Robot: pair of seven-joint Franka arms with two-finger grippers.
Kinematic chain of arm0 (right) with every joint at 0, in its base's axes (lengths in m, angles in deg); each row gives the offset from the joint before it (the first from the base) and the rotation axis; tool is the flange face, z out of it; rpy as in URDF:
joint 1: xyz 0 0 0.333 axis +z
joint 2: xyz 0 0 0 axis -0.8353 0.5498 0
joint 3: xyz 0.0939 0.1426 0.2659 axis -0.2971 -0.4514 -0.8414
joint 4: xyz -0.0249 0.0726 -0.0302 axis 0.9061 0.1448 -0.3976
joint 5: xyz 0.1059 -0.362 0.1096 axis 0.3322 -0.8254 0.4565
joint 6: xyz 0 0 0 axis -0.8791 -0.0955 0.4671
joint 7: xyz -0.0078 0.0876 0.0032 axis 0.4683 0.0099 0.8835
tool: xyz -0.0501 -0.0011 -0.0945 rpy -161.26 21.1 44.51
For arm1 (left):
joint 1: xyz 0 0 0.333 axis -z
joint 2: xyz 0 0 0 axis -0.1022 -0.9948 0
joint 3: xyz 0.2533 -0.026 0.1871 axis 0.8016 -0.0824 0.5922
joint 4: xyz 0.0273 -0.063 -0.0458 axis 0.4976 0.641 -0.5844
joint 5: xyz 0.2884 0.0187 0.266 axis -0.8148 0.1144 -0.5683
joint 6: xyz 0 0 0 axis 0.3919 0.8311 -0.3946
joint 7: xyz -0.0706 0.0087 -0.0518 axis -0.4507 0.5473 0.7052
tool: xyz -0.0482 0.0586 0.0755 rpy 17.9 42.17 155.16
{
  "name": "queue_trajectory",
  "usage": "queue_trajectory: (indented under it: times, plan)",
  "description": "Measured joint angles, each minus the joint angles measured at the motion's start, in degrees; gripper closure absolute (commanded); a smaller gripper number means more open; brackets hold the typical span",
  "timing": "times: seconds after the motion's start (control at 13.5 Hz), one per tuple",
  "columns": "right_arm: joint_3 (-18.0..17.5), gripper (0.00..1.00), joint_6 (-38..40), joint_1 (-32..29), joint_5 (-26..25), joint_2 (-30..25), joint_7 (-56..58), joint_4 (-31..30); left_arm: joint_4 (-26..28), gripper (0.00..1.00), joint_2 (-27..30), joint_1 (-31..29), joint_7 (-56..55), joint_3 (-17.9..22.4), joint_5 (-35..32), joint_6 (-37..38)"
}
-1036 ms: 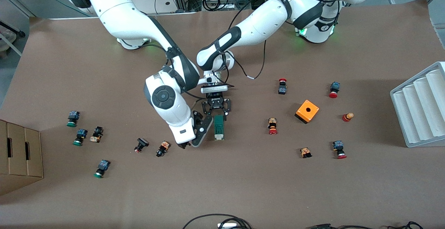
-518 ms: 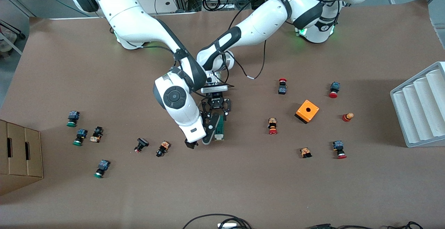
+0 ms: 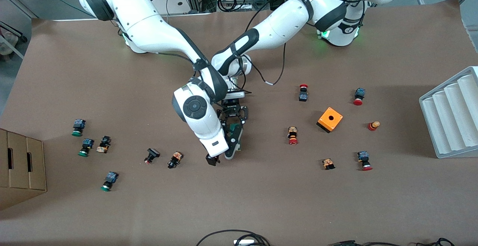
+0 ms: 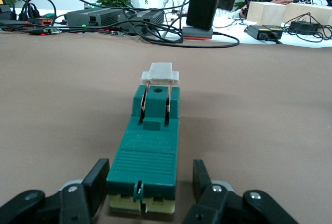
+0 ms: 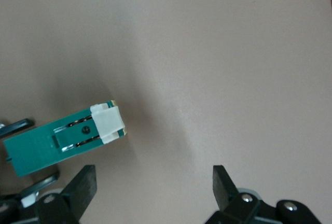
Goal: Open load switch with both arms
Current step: 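Bring the right gripper above the white switch handle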
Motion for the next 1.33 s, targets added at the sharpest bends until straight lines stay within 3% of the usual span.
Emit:
queue_trajectory:
  times: [0.52, 1.33]
  plan:
    - [1.44, 0.01, -3.43, 3.30, 0.00, 2.67, 1.28, 1.60, 0.00, 0.27, 0.00, 0.00, 0.00, 0.00, 0.00, 0.01]
    - [1.60, 0.03, -1.53, 4.70, -1.60, 3.42, 2.06, 1.65, -0.01, 0.27, 0.00, 0.00, 0.00, 0.00, 0.00, 0.01]
